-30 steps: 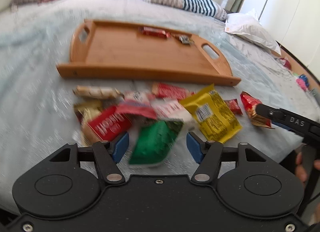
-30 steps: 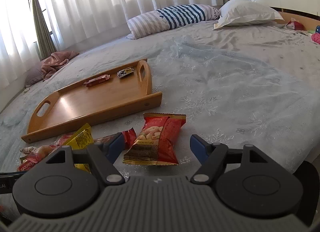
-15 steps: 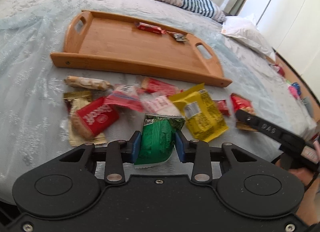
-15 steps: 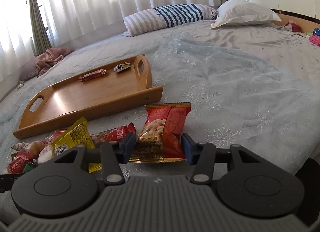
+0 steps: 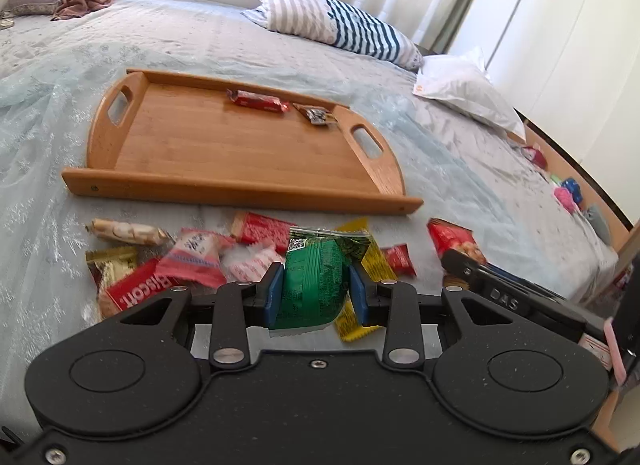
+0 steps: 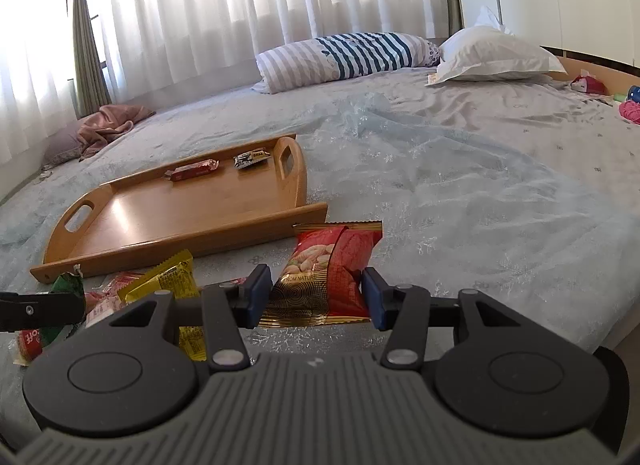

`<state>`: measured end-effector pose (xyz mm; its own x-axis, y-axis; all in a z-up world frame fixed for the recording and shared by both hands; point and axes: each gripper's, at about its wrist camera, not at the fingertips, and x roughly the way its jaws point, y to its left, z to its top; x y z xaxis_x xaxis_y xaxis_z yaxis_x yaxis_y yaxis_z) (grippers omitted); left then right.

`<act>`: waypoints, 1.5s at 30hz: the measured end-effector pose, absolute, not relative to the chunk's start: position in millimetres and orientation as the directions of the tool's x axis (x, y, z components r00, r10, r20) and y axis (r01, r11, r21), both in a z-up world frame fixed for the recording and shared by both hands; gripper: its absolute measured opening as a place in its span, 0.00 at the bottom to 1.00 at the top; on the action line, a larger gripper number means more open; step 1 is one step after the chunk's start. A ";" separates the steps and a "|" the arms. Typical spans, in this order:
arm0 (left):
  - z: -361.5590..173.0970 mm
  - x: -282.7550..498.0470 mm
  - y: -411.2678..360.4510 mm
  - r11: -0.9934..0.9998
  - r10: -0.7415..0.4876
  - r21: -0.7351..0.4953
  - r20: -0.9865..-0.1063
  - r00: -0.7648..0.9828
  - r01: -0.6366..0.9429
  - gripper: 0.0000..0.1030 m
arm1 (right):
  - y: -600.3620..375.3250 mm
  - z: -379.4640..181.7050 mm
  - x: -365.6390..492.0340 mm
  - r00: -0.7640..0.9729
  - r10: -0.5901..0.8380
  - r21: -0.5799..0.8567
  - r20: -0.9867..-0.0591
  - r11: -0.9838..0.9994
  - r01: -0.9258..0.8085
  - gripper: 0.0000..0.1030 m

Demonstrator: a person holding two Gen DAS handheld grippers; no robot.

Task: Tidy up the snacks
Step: 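Grasp the green packet with the left tool while the right tool grasps the red peanut bag, then carry both snacks onto the wooden tray and open both tools to release them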

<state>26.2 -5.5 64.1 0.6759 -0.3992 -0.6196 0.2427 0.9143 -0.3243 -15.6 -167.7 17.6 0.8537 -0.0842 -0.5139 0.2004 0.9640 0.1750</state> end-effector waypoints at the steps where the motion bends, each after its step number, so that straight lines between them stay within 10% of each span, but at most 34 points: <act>1: 65.7 28.6 -4.8 0.918 -0.390 -0.316 -0.618 0.682 0.238 0.32 | -168.4 19.3 -15.3 0.857 -0.084 0.174 -0.508 0.965 0.198 0.51; 20: 92.9 111.0 9.6 0.948 -0.300 -0.269 -0.583 0.755 0.169 0.32 | -168.3 50.6 45.5 0.916 0.046 0.158 -0.399 0.987 0.019 0.51; 45: 33.8 285.7 -55.9 0.984 -0.171 -0.151 -0.693 0.700 0.090 0.32 | -158.9 12.1 181.5 0.834 0.176 0.157 -0.522 0.982 -0.109 0.52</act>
